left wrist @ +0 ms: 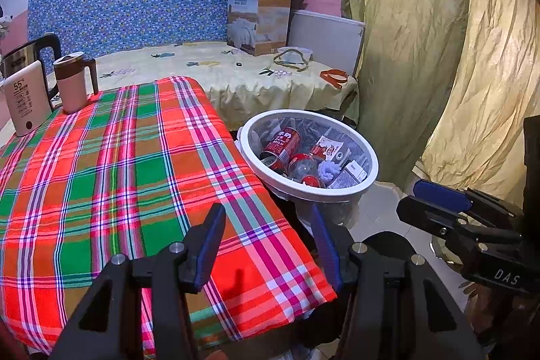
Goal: Collect trash
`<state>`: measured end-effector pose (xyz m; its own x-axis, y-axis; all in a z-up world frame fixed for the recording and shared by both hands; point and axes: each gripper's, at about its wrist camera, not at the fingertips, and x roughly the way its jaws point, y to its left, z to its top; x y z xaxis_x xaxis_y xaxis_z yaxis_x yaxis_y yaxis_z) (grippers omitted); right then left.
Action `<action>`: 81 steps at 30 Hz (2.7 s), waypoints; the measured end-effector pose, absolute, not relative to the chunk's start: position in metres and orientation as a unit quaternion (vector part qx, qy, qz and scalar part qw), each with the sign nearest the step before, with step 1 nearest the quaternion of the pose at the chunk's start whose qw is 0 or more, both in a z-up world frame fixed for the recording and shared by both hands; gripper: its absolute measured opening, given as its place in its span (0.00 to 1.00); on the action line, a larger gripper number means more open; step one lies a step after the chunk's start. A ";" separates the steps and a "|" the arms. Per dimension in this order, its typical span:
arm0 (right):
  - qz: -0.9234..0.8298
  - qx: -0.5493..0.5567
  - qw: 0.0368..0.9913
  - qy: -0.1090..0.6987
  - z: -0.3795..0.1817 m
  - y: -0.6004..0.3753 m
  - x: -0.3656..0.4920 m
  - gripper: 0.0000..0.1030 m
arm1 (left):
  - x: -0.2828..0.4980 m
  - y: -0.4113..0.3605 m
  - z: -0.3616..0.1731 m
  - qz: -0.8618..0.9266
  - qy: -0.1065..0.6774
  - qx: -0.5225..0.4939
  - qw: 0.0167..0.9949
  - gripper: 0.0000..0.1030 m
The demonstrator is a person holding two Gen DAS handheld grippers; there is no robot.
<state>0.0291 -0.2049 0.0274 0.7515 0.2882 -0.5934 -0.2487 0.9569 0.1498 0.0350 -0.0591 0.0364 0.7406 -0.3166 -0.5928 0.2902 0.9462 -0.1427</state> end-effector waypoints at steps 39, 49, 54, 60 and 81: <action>0.120 0.016 0.938 0.325 0.026 -0.203 0.026 0.51 | 0.029 -0.062 0.033 -0.158 0.326 -0.013 0.932 0.53; 0.120 0.016 0.938 0.326 0.026 -0.202 0.027 0.51 | 0.029 -0.062 0.031 -0.157 0.328 -0.014 0.932 0.53; 0.120 0.016 0.938 0.326 0.026 -0.203 0.027 0.51 | 0.028 -0.062 0.031 -0.157 0.327 -0.013 0.932 0.53; 0.120 0.017 0.937 0.327 0.025 -0.203 0.027 0.51 | 0.027 -0.064 0.032 -0.153 0.326 -0.007 0.933 0.53; 0.120 0.017 0.937 0.327 0.025 -0.204 0.027 0.51 | 0.026 -0.064 0.031 -0.152 0.328 -0.004 0.933 0.53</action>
<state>0.0270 -0.2039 0.0249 0.7572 0.2354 -0.6092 -0.2133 0.9708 0.1100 0.0262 -0.0643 0.0312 0.7393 -0.2856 -0.6098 0.2805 0.9539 -0.1067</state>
